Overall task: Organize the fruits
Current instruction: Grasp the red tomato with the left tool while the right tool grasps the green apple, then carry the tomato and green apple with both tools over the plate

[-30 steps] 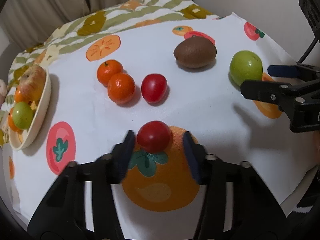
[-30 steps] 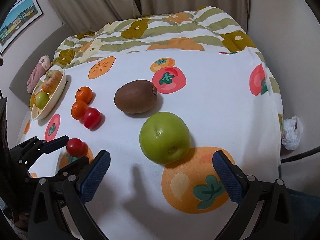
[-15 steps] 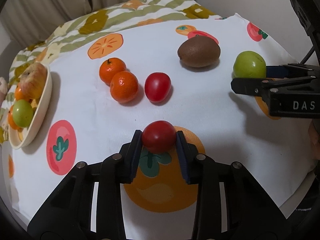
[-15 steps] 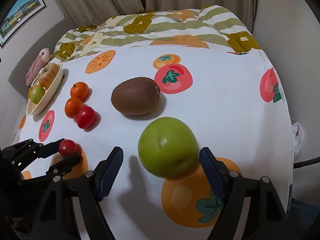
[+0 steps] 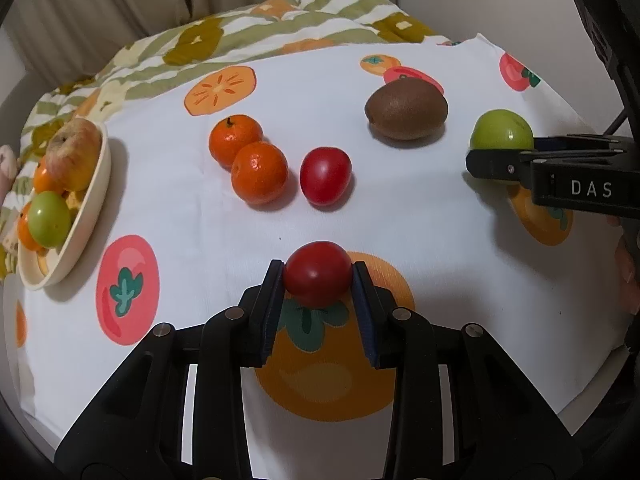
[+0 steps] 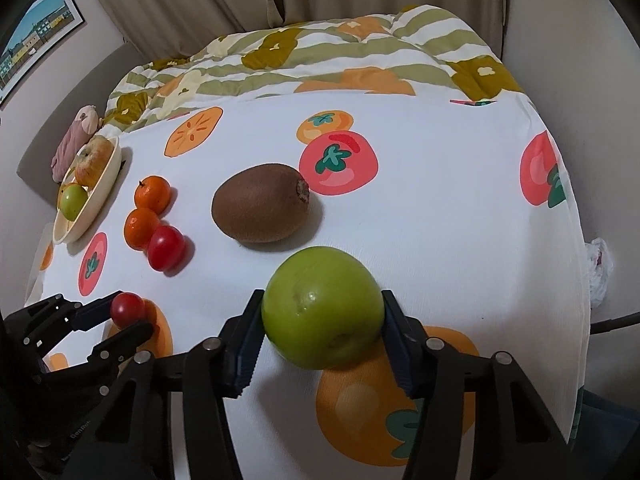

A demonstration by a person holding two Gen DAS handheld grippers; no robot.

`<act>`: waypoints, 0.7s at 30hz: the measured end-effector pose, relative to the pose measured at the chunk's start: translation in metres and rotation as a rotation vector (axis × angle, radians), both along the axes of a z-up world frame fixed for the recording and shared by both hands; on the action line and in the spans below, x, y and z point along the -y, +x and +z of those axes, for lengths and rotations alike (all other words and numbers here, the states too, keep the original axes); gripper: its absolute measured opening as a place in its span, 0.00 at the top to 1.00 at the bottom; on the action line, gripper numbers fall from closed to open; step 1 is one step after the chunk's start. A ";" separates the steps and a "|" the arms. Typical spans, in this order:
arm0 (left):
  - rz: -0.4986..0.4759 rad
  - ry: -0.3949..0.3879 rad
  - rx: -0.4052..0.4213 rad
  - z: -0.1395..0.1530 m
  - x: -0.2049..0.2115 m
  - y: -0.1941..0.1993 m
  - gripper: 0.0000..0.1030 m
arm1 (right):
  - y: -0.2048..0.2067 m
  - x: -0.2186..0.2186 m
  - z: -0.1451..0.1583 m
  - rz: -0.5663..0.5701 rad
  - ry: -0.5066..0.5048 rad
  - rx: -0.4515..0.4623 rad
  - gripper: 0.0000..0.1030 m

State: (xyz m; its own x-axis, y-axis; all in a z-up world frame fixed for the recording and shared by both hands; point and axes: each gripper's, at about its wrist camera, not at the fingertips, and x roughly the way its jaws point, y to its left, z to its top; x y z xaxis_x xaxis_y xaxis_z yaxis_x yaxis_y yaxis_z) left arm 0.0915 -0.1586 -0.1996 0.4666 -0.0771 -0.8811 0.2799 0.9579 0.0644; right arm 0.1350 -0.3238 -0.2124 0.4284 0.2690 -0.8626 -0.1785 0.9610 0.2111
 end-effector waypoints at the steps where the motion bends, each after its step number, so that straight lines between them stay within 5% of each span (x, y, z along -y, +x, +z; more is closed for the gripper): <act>1: 0.003 -0.002 0.003 0.001 -0.001 0.000 0.63 | 0.000 0.000 0.000 0.000 0.001 0.000 0.50; 21: 0.116 -0.032 0.090 0.049 -0.060 0.000 0.63 | 0.000 -0.054 0.046 0.096 0.043 0.079 0.51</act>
State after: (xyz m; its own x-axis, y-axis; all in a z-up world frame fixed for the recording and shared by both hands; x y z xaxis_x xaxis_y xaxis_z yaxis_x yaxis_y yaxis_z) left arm 0.0912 -0.0989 -0.1505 0.5515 -0.0455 -0.8330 0.1619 0.9854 0.0534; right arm 0.1347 -0.2693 -0.1666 0.4651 0.3483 -0.8139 -0.2873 0.9290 0.2333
